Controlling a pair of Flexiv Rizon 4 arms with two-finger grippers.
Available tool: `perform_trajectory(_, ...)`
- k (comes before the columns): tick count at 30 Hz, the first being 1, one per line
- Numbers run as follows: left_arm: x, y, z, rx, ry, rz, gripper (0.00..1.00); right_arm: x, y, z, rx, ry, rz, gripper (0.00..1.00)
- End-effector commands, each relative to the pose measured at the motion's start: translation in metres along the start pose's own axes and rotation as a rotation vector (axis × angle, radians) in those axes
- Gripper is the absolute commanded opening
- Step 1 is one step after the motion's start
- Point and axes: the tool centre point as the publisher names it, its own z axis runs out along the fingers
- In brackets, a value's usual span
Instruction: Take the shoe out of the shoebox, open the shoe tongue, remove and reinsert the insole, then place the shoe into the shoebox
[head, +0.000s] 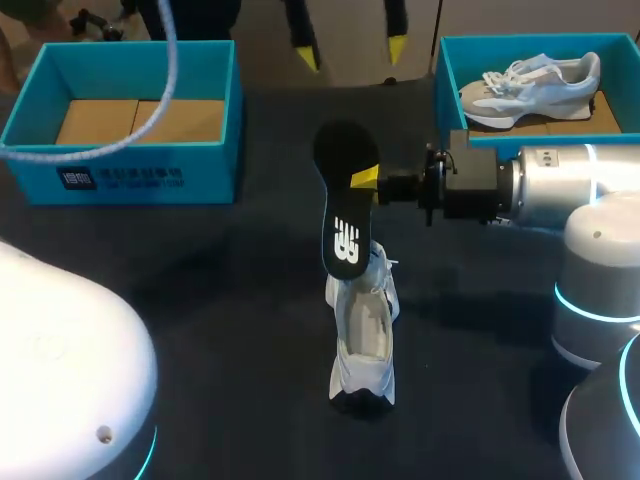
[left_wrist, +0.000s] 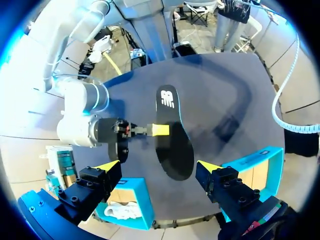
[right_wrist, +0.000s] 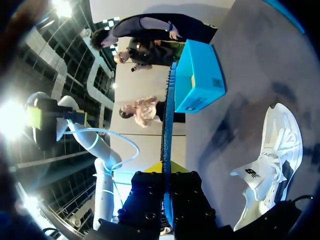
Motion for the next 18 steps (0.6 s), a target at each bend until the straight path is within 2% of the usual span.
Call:
perform_trajectory(1, 0.031, -0.022, 0.003, -0.083, -0.278, -0.017, 1.00, -0.001, 0.000, 0.002, -0.002, -0.001, 0.000, 0.00)
perform_trajectory(13, 0.063, -0.054, -0.007, -0.163, -0.548, -0.028, 1.00, -0.001, 0.000, 0.002, -0.002, -0.001, 0.000, 0.00)
perform_trajectory(18, 0.074, -0.061, -0.005, -0.177, -0.663, -0.019, 1.00, -0.001, 0.000, 0.002, -0.002, -0.001, 0.000, 0.00)
